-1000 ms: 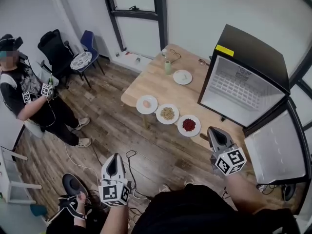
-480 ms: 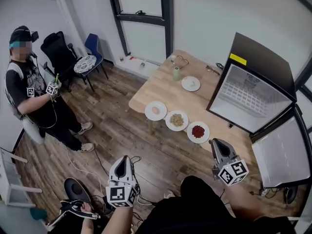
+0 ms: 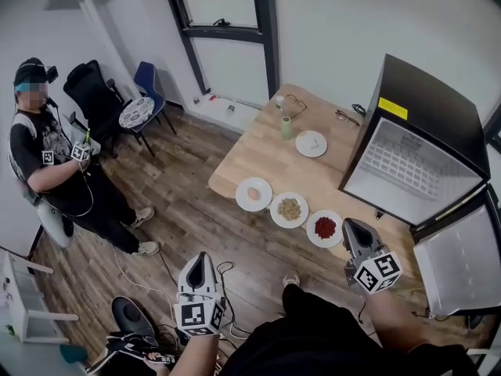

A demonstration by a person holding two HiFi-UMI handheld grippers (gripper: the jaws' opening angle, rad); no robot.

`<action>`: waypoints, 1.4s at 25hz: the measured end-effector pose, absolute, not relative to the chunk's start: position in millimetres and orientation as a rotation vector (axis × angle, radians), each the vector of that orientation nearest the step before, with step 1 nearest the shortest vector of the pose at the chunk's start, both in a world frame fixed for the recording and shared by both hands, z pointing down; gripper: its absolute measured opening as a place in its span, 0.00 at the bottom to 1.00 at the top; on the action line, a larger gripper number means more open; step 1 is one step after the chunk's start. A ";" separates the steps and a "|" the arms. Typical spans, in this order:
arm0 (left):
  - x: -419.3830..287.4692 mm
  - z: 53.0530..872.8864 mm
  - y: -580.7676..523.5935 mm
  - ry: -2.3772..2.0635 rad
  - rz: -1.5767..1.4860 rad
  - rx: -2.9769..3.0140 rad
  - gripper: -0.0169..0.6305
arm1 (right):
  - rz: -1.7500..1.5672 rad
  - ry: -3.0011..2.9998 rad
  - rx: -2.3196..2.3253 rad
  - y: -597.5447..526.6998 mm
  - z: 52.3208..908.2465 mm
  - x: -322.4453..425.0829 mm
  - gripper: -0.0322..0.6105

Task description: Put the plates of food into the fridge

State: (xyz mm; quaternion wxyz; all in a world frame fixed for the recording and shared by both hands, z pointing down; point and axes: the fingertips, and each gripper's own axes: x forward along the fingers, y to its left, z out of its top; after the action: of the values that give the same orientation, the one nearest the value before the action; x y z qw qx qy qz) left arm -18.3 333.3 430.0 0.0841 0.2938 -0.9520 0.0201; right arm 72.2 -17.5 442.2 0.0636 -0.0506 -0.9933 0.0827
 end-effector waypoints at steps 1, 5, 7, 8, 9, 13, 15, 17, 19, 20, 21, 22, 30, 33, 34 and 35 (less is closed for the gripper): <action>-27.2 425.4 329.3 -2.842 0.075 0.880 0.03 | 0.256 -3.003 -0.167 -19.3 441.2 60.5 0.08; -65.7 407.3 316.5 -2.861 0.164 0.893 0.03 | 0.255 -3.019 -0.243 -24.0 442.0 13.4 0.08; -83.7 402.8 311.5 -2.860 0.191 0.882 0.03 | 0.268 -3.033 -0.254 -29.2 443.3 -8.2 0.08; -91.8 402.2 308.2 -2.857 0.201 0.875 0.03 | 0.280 -3.039 -0.259 -32.0 443.4 -17.7 0.08; -99.3 402.5 304.3 -2.852 0.209 0.868 0.03 | 0.289 -3.041 -0.266 -34.5 443.5 -26.3 0.08; -121.6 409.7 281.1 -2.839 0.209 0.863 0.03 | 0.289 -3.021 -0.297 -45.9 450.6 -48.6 0.08; -128.9 414.1 265.7 -2.829 0.197 0.887 0.03 | 0.287 -3.000 -0.309 -50.8 459.7 -53.3 0.08; -135.3 416.4 249.4 -2.809 0.197 0.928 0.03 | 0.292 -2.972 -0.317 -51.2 470.5 -55.4 0.08; -139.5 416.6 233.0 -2.787 0.231 0.995 0.03 | 0.314 -2.952 -0.297 -51.7 478.4 -53.0 0.08; -141.5 416.3 224.0 -2.777 0.261 1.039 0.03 | 0.330 -2.946 -0.280 -53.5 481.5 -51.6 0.08; -144.2 415.5 214.8 -2.769 0.286 1.083 0.03 | 0.343 -2.942 -0.261 -56.1 484.5 -51.1 0.08; -147.7 414.3 205.8 -2.760 0.299 1.124 0.03 | 0.351 -2.939 -0.239 -59.0 487.1 -51.2 0.08; -197.2 415.6 129.8 -2.640 0.333 1.473 0.03 | 0.328 -2.980 0.034 -87.1 477.1 -42.3 0.08; -203.9 425.8 91.4 -2.525 0.413 1.677 0.03 | 0.355 -2.953 0.236 -101.2 480.3 -24.7 0.08; -204.3 425.8 82.4 -2.493 0.388 1.721 0.03 | 0.363 -2.943 0.295 -102.8 479.7 -18.2 0.08; -205.4 423.8 75.1 -2.470 0.349 1.753 0.03 | 0.365 -2.938 0.346 -103.3 477.7 -12.8 0.08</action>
State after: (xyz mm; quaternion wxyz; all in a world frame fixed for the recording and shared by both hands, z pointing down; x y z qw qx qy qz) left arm -205.4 75.1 423.8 0.0464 0.5745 -0.8092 0.1142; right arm -12.8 -103.3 477.7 0.0806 0.1157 -0.9825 0.1220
